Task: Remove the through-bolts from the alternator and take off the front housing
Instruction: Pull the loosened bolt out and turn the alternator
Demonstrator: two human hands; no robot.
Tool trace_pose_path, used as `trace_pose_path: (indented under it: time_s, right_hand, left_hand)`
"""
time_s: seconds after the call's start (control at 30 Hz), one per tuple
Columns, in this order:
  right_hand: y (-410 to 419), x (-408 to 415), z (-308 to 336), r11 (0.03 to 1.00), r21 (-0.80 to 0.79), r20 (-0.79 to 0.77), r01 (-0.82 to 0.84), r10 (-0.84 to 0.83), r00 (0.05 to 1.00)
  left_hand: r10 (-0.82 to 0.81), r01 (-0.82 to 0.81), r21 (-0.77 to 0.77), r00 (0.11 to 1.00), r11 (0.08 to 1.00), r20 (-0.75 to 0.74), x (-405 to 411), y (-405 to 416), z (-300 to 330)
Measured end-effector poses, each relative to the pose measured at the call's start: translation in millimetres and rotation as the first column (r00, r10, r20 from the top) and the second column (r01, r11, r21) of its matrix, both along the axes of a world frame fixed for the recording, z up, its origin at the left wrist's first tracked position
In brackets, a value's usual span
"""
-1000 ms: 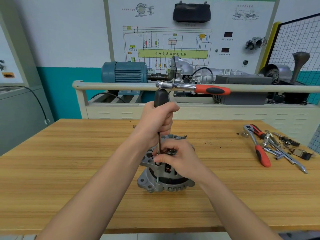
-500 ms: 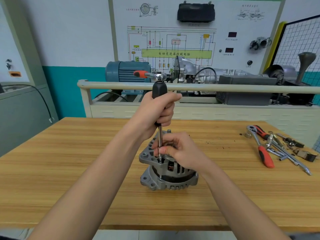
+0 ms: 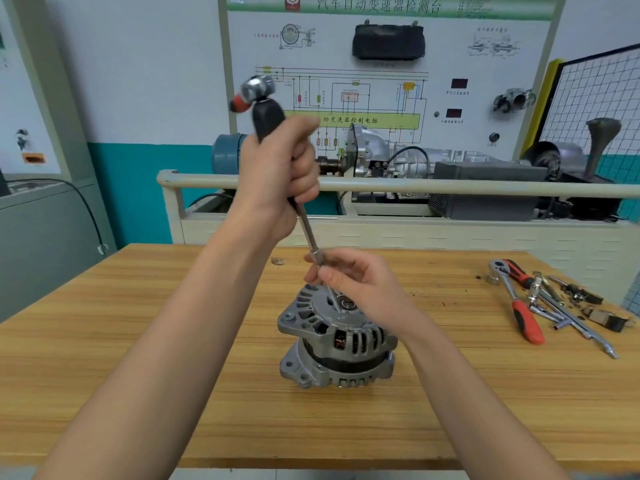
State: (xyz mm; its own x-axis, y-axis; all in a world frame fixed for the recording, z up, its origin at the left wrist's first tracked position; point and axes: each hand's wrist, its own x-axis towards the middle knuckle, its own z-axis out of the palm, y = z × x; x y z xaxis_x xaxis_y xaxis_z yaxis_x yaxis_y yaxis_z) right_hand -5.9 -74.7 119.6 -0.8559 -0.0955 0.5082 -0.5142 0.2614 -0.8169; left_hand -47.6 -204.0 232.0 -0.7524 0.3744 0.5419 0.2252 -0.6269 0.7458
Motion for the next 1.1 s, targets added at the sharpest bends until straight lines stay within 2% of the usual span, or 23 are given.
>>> trace_pose_path:
  time_s: [0.07, 0.2, 0.27, 0.53, 0.63, 0.87, 0.97, 1.1]
  right_hand:
    - [1.3, 3.1, -12.2, 1.000, 0.003, 0.043, 0.026, -0.027, 0.999]
    - [0.2, 9.1, -23.2, 0.975, -0.183, 0.031, 0.123, -0.119, 0.992]
    - [-0.5, 11.9, -22.7, 0.957, -0.220, 0.039, 0.191, -0.187, 0.982]
    - [-2.3, 23.1, -15.9, 0.930, -0.068, -0.012, 0.360, -0.362, 0.932]
    - [2.2, 24.9, -8.8, 0.913, -0.022, 0.012, 0.407, -0.407, 0.913]
    - [3.5, 22.3, 11.6, 0.922, -0.058, -0.044, 0.384, -0.386, 0.921]
    - [10.0, 24.5, 18.4, 0.919, -0.110, -0.098, 0.378, -0.388, 0.916]
    - [16.5, 27.1, 23.8, 0.941, -0.062, -0.130, 0.334, -0.339, 0.932]
  left_hand:
    - [0.007, -0.015, 0.098, 0.996, 0.995, 0.084, -5.6, -10.0, -1.8]
    - [-0.036, -0.035, 0.267, 0.965, 0.963, 0.258, -16.2, -25.0, -17.7]
    - [-0.093, -0.033, 0.363, 0.941, 0.931, 0.325, -20.4, -27.9, -29.5]
    - [-0.291, -0.028, 0.593, 0.852, 0.804, 0.435, -33.9, -25.4, -69.5]
    - [-0.369, 0.023, 0.609, 0.813, 0.793, 0.449, -38.1, -24.8, -82.3]
    - [-0.451, 0.203, 0.543, 0.811, 0.815, 0.373, -27.0, -6.7, -99.2]
    - [-0.553, 0.297, 0.578, 0.763, 0.760, 0.335, -21.6, -6.1, -106.0]
    - [-0.648, 0.415, 0.594, 0.720, 0.689, 0.249, -11.9, -0.4, -114.2]
